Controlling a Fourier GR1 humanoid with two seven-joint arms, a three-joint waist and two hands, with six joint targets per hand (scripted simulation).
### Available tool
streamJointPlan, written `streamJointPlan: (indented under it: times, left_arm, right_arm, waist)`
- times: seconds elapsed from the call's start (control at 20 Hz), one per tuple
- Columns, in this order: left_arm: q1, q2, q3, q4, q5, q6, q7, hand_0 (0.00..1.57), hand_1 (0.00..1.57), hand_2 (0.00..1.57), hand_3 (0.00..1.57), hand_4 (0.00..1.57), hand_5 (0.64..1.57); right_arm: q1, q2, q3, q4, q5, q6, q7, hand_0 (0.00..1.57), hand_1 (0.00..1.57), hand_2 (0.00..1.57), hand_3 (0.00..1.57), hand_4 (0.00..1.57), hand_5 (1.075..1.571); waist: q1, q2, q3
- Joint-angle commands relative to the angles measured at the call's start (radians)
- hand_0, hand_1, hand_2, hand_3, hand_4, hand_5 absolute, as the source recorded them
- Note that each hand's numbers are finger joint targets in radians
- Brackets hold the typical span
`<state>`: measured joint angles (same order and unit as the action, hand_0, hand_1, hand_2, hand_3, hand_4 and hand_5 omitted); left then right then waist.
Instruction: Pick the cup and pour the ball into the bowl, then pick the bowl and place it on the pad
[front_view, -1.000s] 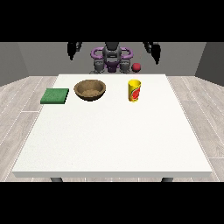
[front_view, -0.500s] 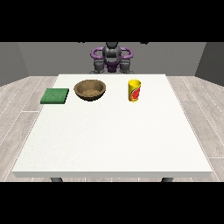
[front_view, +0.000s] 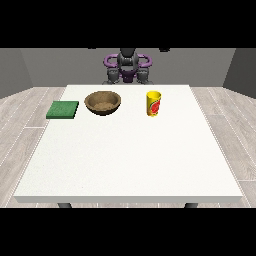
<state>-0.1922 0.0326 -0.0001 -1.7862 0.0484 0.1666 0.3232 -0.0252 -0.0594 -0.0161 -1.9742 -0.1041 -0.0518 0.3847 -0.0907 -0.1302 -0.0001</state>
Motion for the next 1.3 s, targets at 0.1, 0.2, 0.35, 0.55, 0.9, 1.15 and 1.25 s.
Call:
streamJointPlan:
  times: [0.1,0.2,0.35,0.55,0.9,1.15,1.25]
  left_arm:
    - [-0.109,0.018,0.035,0.097,-0.024,-0.015,-0.181,0.00,0.00,0.00,0.00,0.58,1.537]
    - [-0.112,0.013,0.045,0.136,-0.043,-0.010,-0.286,0.00,0.00,0.00,0.00,0.55,1.513]
    - [-0.061,0.021,0.056,0.216,-0.053,-0.043,-0.459,0.00,0.00,0.00,0.00,0.55,1.487]
    - [-0.093,0.052,0.143,0.384,0.007,-0.090,-0.596,0.00,0.00,0.00,0.00,0.41,1.484]
    - [-0.120,0.053,0.121,0.628,-0.039,-0.115,-0.683,0.00,0.00,0.00,0.00,0.00,1.442]
    - [-0.249,0.056,0.171,0.807,-0.028,-0.088,-0.766,0.00,0.00,0.00,0.00,0.16,1.432]
    - [-0.204,0.021,0.138,0.801,-0.035,-0.109,-0.831,0.00,0.00,0.00,0.00,0.20,1.429]
  right_arm:
    - [-0.063,0.020,0.001,0.069,0.010,0.026,-0.178,0.00,0.00,0.00,0.22,0.73,1.551]
    - [-0.078,0.017,-0.026,0.099,-0.009,0.045,-0.251,0.00,0.00,0.00,0.00,0.71,1.542]
    - [-0.111,-0.004,-0.071,0.108,-0.058,0.078,-0.296,0.00,0.00,0.00,0.00,0.69,1.543]
    - [-0.111,-0.052,-0.108,0.102,-0.087,0.119,-0.299,0.00,0.00,0.00,0.00,0.68,1.547]
    - [-0.096,-0.095,-0.186,0.244,-0.148,0.184,-0.344,0.00,0.00,0.00,0.00,0.66,1.558]
    - [-0.106,-0.100,-0.163,0.253,-0.105,0.184,-0.366,0.00,0.00,0.00,0.00,0.67,1.562]
    - [-0.120,-0.125,-0.232,0.367,-0.150,0.235,-0.466,0.00,0.00,0.00,0.00,0.67,1.562]
  waist:
    - [0.000,0.228,0.0003]
    - [-0.013,0.312,0.0003]
    - [-0.016,0.381,-0.0003]
    - [-0.048,0.410,-0.0006]
    - [-0.028,0.331,0.0000]
    - [-0.059,0.345,-0.0003]
    - [-0.031,0.369,0.0001]
